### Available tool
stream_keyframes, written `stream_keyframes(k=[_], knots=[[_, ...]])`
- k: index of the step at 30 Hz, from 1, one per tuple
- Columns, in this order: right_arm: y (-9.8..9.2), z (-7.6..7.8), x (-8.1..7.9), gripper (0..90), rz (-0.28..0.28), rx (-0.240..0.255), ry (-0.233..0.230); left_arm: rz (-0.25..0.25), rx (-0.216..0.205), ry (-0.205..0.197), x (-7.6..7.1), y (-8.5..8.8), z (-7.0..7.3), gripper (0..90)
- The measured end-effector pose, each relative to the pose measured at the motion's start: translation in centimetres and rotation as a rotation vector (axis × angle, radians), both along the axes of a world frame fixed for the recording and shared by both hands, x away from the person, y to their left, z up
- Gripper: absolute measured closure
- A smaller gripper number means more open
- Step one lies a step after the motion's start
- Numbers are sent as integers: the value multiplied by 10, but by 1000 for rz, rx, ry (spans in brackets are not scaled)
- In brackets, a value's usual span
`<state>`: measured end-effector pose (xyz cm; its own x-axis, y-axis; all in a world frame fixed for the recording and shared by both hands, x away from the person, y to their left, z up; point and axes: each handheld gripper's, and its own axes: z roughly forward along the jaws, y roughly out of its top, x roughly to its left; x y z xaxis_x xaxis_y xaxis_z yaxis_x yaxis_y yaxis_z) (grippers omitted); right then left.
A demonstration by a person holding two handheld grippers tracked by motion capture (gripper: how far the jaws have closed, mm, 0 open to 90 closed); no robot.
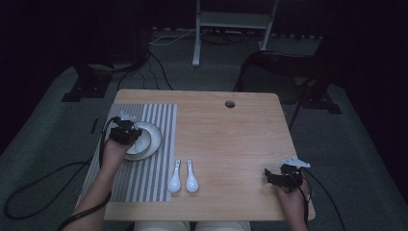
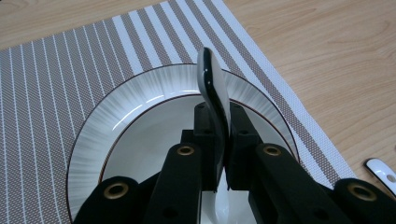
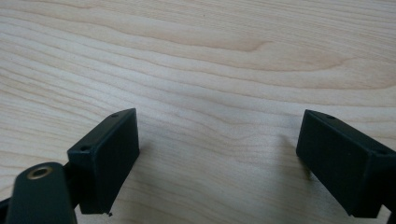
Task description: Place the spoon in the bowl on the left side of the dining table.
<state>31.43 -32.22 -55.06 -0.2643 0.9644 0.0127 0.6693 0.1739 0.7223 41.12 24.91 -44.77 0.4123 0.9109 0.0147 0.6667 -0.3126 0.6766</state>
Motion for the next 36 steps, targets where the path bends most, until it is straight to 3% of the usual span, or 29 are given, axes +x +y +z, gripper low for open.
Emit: stream_keyframes(k=[5,10,20,24,26,29,31,36], knots=[[0,0,0,126,0,0,0,-16,-16,10,7,2,-2,851],[0,0,0,126,0,0,0,-7,-9,59,14,5,-15,846],[0,0,0,126,0,0,0,18,-11,108,20,9,-33,835],[0,0,0,126,0,0,0,33,-14,119,22,9,-38,792],[0,0,0,126,-1,1,0,33,-8,118,23,7,-38,698],[0,0,0,126,0,0,0,29,-8,119,22,5,-39,676],[0,0,0,126,0,0,0,27,-1,121,21,4,-38,602],[0,0,0,126,0,0,0,33,-27,109,13,0,-33,527]])
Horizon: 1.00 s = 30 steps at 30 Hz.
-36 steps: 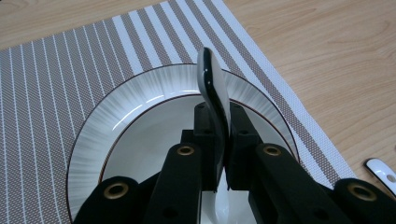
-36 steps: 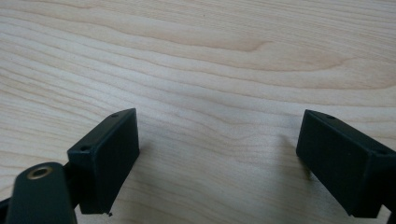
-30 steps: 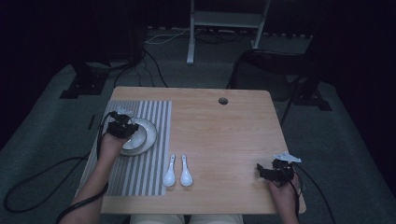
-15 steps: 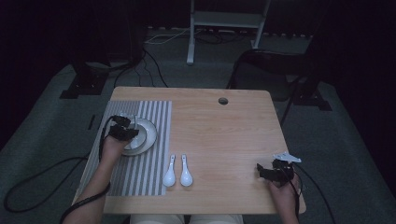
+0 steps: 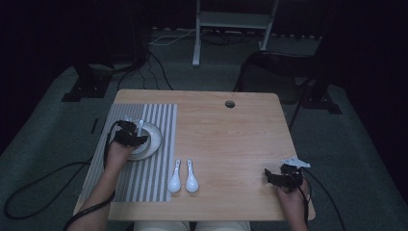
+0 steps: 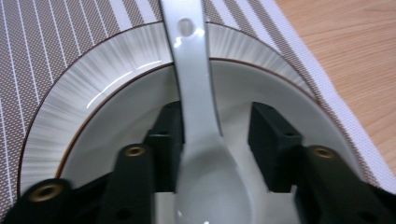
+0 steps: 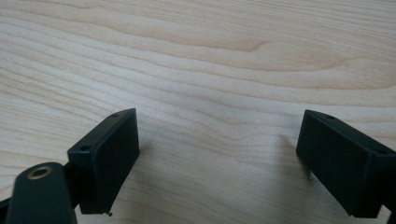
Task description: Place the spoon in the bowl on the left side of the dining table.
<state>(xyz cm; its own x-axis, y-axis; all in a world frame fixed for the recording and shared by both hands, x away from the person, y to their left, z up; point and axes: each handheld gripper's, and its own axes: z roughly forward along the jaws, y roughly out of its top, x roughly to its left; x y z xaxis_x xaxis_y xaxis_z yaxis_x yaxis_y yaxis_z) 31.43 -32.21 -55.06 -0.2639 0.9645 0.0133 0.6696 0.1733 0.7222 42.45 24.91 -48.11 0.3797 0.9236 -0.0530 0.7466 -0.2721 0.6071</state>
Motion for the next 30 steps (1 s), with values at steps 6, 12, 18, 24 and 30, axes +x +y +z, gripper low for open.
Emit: stream_keyframes(k=[6,12,18,24,30], knots=[[0,0,0,126,0,0,0,29,-1,-23,-11,-3,8,375],[0,0,0,126,0,0,0,29,11,-30,-20,-2,14,287],[0,0,0,125,0,0,0,17,16,-28,-25,3,17,268],[0,0,0,126,0,0,0,32,-11,-38,-31,8,22,170],[0,0,0,126,0,0,1,32,-29,-67,-42,10,27,88]])
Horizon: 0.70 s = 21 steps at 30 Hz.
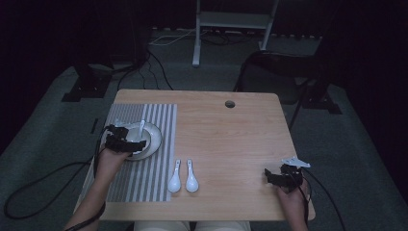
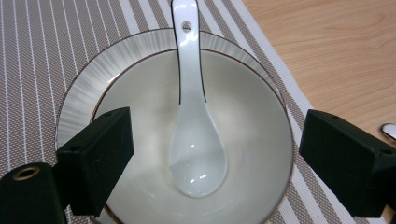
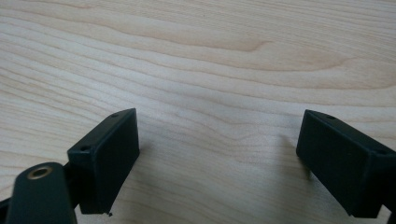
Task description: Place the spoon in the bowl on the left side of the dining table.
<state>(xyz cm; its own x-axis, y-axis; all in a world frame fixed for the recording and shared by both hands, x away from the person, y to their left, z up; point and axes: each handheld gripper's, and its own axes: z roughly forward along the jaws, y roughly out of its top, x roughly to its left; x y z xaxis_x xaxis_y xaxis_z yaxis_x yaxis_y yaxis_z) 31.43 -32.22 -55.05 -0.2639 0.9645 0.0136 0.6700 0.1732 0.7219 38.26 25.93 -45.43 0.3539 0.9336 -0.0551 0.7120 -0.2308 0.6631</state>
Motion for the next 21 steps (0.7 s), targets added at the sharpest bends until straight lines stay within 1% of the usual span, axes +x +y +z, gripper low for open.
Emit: stream_keyframes(k=[2,5,6,7,8,9,10,11,12,14,15,16,17,19,20,21], knots=[[0,0,0,125,0,0,0,2,1,1,-3,1,0,0],[0,0,0,126,0,0,0,1,6,-3,-6,2,0,0],[0,0,0,126,0,0,0,9,9,-41,-11,3,1,0],[0,0,0,126,0,0,0,9,9,-41,-11,3,1,0],[0,0,0,125,0,0,0,20,20,-82,-15,4,1,0],[0,0,0,126,0,0,0,29,28,-100,-18,4,2,0],[0,0,0,125,0,0,0,29,22,-109,-20,5,2,0],[0,0,0,125,0,0,0,29,22,-109,-20,5,2,0],[0,0,0,125,0,0,0,36,25,-110,-24,7,1,0],[0,0,0,126,0,0,0,40,45,-119,-29,8,0,0],[0,0,0,126,0,0,0,40,45,-119,-29,8,0,0],[0,0,0,126,0,0,0,33,51,-118,-33,9,-3,0],[0,0,0,126,0,0,0,33,51,-118,-33,9,-3,0],[0,0,0,125,0,0,0,41,60,-117,-39,12,-7,0],[0,0,0,126,0,-1,0,43,58,-124,-41,13,-8,0],[0,0,0,126,0,0,0,40,54,-140,-43,14,-10,1]])
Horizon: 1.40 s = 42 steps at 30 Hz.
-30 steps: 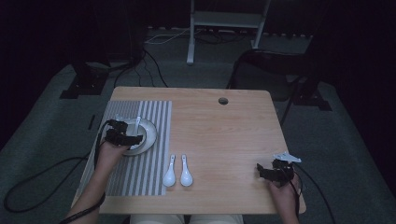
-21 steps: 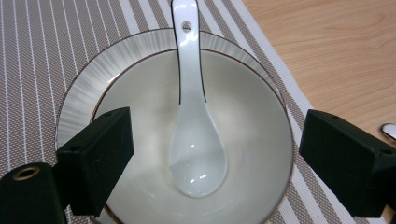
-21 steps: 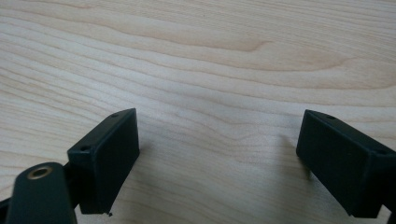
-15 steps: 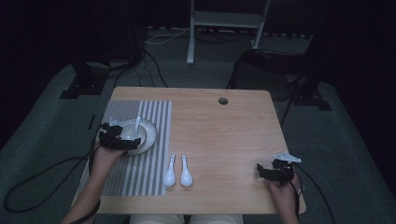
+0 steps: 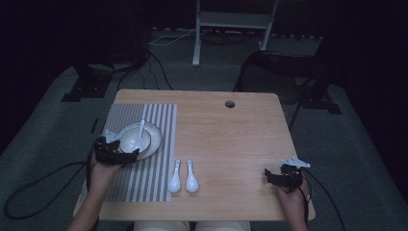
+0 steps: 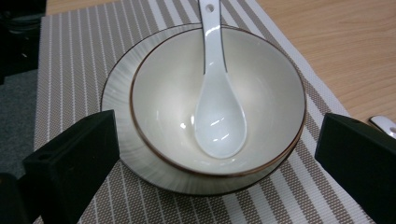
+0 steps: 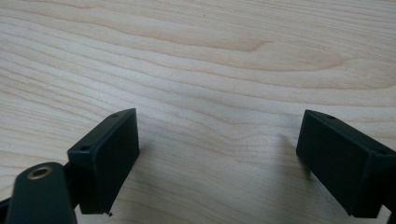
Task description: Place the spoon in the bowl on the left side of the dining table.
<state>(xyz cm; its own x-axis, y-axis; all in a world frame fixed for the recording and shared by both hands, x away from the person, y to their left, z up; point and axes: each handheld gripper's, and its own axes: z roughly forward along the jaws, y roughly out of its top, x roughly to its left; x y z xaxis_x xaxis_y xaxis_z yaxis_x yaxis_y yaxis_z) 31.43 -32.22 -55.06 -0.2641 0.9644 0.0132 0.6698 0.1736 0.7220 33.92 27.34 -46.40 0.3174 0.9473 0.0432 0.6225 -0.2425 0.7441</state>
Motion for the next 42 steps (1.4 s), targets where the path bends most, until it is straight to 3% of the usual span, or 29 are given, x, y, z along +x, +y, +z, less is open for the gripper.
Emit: stream_keyframes(k=[5,7,10,13,18,24,32,36,42], knots=[[0,0,0,126,-1,1,0,0,15,-24,-10,1,-8,1],[0,0,0,125,0,0,0,-13,2,-31,-16,1,-11,1],[0,0,0,125,0,0,0,-15,-4,-29,-20,3,-14,1],[0,0,0,125,0,0,0,-19,-41,-25,-28,6,-19,0],[0,0,0,126,-2,2,0,-21,-37,-30,-36,7,-21,0],[0,0,0,126,-1,2,1,-12,-62,-31,-49,11,-30,0],[0,0,0,126,-1,1,1,-7,-63,-14,-63,20,-44,1],[0,0,0,126,-2,2,1,28,-79,-22,-73,29,-51,1],[0,0,0,126,-2,2,1,50,-53,-17,-81,38,-58,0]])
